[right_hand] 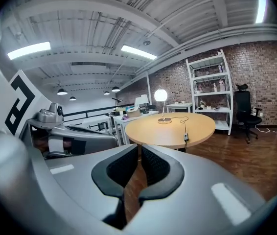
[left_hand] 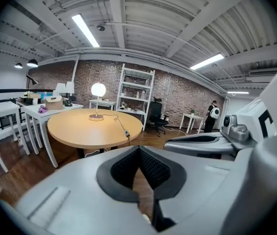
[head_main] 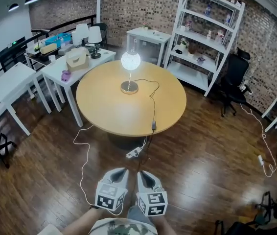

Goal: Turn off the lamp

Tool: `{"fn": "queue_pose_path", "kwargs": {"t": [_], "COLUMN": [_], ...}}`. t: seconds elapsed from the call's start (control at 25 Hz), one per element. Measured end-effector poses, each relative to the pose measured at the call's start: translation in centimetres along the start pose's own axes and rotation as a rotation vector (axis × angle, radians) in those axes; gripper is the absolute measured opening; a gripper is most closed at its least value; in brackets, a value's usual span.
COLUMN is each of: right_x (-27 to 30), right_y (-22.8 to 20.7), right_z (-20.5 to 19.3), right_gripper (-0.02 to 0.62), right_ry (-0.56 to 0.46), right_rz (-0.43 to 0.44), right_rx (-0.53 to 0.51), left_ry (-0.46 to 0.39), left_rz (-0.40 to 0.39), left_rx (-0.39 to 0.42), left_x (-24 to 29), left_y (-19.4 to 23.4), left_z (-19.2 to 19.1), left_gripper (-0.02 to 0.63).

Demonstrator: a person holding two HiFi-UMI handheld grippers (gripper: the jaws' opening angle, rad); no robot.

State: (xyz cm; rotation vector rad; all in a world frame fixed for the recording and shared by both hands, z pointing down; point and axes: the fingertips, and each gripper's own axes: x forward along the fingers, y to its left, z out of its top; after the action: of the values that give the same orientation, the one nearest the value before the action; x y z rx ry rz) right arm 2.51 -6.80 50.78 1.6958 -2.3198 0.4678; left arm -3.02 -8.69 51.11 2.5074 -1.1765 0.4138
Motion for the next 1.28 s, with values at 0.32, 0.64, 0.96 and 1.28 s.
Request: {"fn": "queue_pose_path", "kwargs": {"t": [0.32, 0.64, 0.96, 1.28], "right_x": [5.9, 10.7, 15.5, 23.0], "right_y": [-8.4, -13.9, -16.5, -21.0], "right_z": [5.7, 6.7, 5.7, 4.4], "right_gripper": [0.02, 0.021, 0.026, 0.009], "right_ry": [-0.034, -0.019, 0.024, 0.071], "right_rz": [0.091, 0.127, 0.106, -0.077], "right_rx": [-0.017, -0.019, 0.018, 0.003], "left_ry": [-0.005, 0.011, 0.021, 0.045], "left_rz": [0.075, 0.143, 0.143, 0.052], "left_rx": [0.009, 0.018, 0.001, 0.01], "left_x": [9.9, 15.5, 19.0, 25.7], "left_y": [0.3, 1.2, 4.4, 8.4], "left_z": [6.1, 7.8, 7.6, 6.8], "left_gripper": [0.0, 0.0, 0.0, 0.0]}}
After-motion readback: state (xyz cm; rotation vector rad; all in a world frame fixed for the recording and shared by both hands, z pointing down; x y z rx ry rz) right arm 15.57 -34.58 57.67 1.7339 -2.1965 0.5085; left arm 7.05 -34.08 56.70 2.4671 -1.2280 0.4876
